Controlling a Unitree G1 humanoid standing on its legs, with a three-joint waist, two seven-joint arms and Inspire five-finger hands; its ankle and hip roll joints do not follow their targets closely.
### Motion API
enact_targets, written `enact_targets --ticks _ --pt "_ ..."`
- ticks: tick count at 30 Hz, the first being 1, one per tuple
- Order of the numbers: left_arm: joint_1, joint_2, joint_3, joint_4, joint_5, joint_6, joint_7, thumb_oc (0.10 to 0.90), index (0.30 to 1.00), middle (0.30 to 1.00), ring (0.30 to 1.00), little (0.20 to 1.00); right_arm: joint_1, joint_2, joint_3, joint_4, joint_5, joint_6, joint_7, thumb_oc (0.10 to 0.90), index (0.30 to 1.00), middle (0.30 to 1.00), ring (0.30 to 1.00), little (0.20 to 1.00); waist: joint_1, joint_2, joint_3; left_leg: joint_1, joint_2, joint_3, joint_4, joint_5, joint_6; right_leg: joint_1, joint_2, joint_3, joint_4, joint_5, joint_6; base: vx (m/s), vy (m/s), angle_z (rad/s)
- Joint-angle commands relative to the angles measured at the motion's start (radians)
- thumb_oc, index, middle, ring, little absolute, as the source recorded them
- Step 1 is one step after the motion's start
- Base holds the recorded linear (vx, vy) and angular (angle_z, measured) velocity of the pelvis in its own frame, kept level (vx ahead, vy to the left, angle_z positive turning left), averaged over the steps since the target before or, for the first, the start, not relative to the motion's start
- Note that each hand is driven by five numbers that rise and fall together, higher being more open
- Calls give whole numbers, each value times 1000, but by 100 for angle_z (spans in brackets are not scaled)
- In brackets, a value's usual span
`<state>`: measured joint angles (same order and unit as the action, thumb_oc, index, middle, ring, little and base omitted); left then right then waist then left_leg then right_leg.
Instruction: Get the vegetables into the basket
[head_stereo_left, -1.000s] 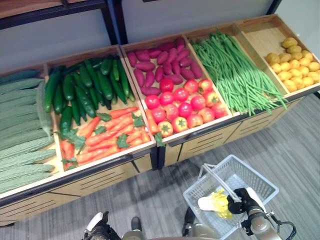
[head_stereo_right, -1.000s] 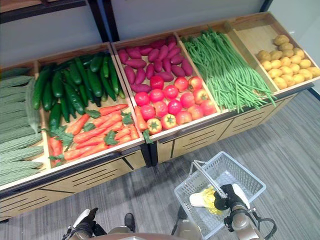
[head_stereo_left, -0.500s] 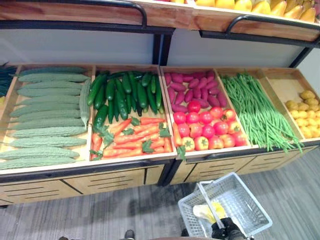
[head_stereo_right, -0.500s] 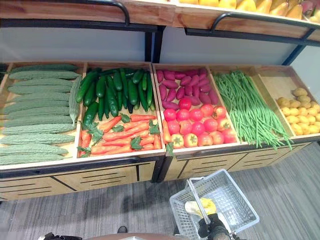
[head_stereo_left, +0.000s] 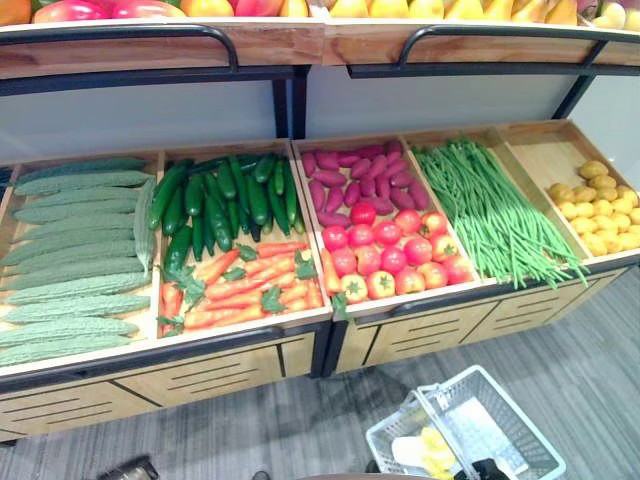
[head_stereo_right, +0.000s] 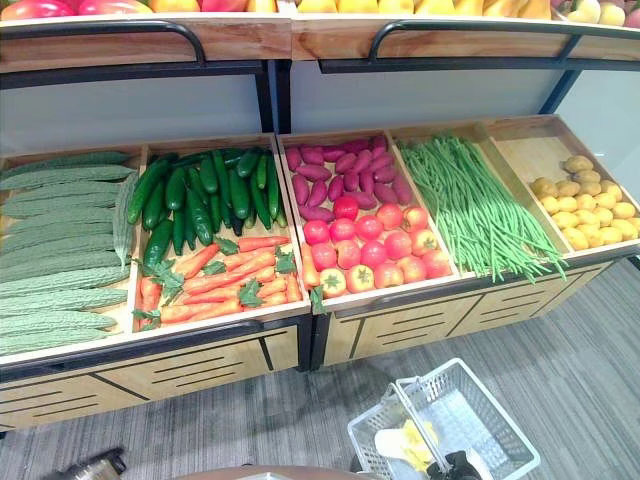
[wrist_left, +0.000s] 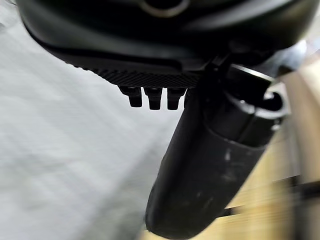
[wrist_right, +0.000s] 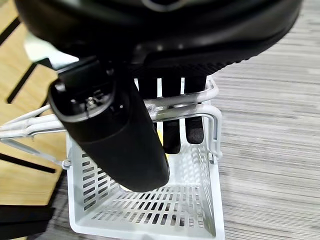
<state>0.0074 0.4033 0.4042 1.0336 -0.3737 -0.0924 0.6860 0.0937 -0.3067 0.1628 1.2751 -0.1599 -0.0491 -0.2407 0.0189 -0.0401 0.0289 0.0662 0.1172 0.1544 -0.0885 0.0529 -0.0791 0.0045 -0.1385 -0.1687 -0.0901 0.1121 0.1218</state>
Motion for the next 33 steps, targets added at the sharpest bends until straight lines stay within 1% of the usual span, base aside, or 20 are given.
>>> enact_targets --ticks 1,2,4,5,6,7,8,11,14,15,16,19,20,22,23,24,26,27,28,33 --pt "-14 193 4 -154 261 -71 180 900 1000 1000 1000 1000 -38 -22 -9 17 7 -53 -48 400 300 300 300 300 7 -26 5 -27 19 -14 1 -9 -41 36 -70 -24 3 -26 73 0 0 0" --pt "-6 201 -1 -195 309 -58 180 900 1000 1000 1000 1000 -36 -21 -10 15 12 -58 -47 400 300 300 300 300 6 -27 4 -28 19 -15 1 -9 -41 36 -70 -25 3 -27 73 0 0 0" --pt "13 246 -41 -284 452 -25 171 900 1000 1000 1000 1000 -38 -27 -19 25 24 -66 -48 400 300 300 300 300 8 -26 4 -31 19 -21 1 -8 -42 37 -71 -28 3 -25 75 -13 -15 4" --pt "30 282 -95 -383 580 -14 132 900 1000 1000 1000 1000 -46 -31 -22 31 33 -72 -44 400 300 300 300 300 8 -22 5 -33 18 -24 1 -7 -41 37 -72 -30 3 -24 77 -1 -5 5" --pt "56 300 -109 -565 652 -14 87 900 1000 1000 1000 1000 -45 -32 -30 23 36 -73 -41 400 300 300 300 300 12 -20 9 -29 19 -26 1 -13 -42 43 -72 -33 3 -28 78 -10 1 5" --pt "62 297 -103 -576 654 -8 83 900 1000 1000 1000 1000 -45 -32 -29 22 35 -73 -41 400 300 300 300 300 11 -21 8 -32 18 -26 1 -9 -41 40 -73 -32 3 -24 78 -13 2 3" --pt "66 301 -116 -552 654 -39 41 900 1000 1000 1000 1000 -46 -37 -28 15 39 -74 -38 400 300 300 300 300 9 -19 8 -35 18 -27 1 -6 -41 38 -74 -33 3 -21 77 -25 10 8" --pt "71 397 -167 -557 668 -109 -80 900 1000 1000 1000 1000 -52 -60 -28 -8 37 -80 -21 400 300 300 300 300 2 -11 10 -37 18 -24 1 -4 -41 33 -77 -32 3 -15 80 -11 14 6" --pt "66 475 -222 -543 632 -154 -212 900 1000 1000 1000 1000 -56 -73 -18 -33 29 -88 4 400 300 300 300 300 -8 -3 10 -37 16 -16 1 -4 -42 26 -81 -26 3 -6 84 -13 37 -8" --pt "56 522 -270 -538 632 -163 -306 900 1000 1000 1000 1000 -58 -84 -17 -44 23 -95 21 400 300 300 300 300 -17 1 12 -36 16 -9 1 -5 -41 18 -82 -16 3 -1 86 -11 34 -8" --pt "53 523 -272 -537 631 -163 -306 900 1000 1000 1000 1000 -57 -83 -19 -44 23 -95 21 400 300 300 300 300 -15 1 12 -36 16 -8 1 -5 -41 18 -82 -15 3 -1 86 -9 30 -7" --pt "43 557 -315 -539 646 -170 -368 900 1000 1000 1000 1000 -57 -89 -17 -68 18 -96 31 400 300 300 300 300 -24 2 13 -31 17 0 1 -8 -41 13 -85 -8 3 2 89 5 21 -7" --pt "28 571 -340 -534 655 -176 -383 900 1000 1000 1000 1000 -55 -94 -11 -80 11 -99 36 400 300 300 300 300 -30 1 15 -28 16 7 1 -11 -40 9 -86 0 3 5 91 12 30 -6" --pt "3 575 -355 -529 653 -175 -390 900 1000 1000 1000 1000 -55 -97 -11 -90 6 -99 36 400 300 300 300 300 -33 0 19 -28 17 10 1 -12 -39 6 -86 5 3 8 92 4 29 -10" --pt "-29 588 -377 -542 628 -180 -422 900 1000 1000 1000 1000 -63 -101 -12 -82 1 -93 34 400 300 300 300 300 -38 1 26 -29 16 16 1 -12 -39 -1 -88 10 3 11 93 -1 26 -11" --pt "-31 589 -378 -542 627 -180 -422 900 1000 1000 1000 1000 -63 -101 -12 -82 0 -93 34 400 300 300 300 300 -37 1 26 -29 16 16 1 -12 -39 -1 -88 10 3 12 93 -4 35 -10" --pt "-50 615 -396 -552 630 -184 -441 900 1000 1000 1000 1000 -66 -103 -10 -89 -3 -90 37 400 300 300 300 300 -41 0 32 -32 15 18 1 -13 -39 -5 -89 14 3 13 93 -4 24 -5" --pt "-71 631 -421 -559 644 -186 -449 900 1000 1000 1000 1000 -68 -103 -6 -94 -5 -89 39 400 300 300 300 300 -43 -1 37 -34 15 19 1 -13 -38 -8 -90 16 3 14 94 -3 20 -4" --pt "-71 631 -421 -559 644 -186 -449 900 1000 1000 1000 1000 -68 -103 -6 -94 -5 -89 39 400 300 300 300 300 -43 -1 37 -34 15 19 1 -13 -38 -8 -90 16 3 14 94 0 0 0" --pt "-148 651 -482 -601 664 -184 -454 900 1000 1000 1000 1000 -81 -104 7 -104 -15 -82 36 400 300 300 300 300 -54 -2 60 -47 13 20 1 -12 -34 -26 -92 25 3 21 95 -9 22 -4"
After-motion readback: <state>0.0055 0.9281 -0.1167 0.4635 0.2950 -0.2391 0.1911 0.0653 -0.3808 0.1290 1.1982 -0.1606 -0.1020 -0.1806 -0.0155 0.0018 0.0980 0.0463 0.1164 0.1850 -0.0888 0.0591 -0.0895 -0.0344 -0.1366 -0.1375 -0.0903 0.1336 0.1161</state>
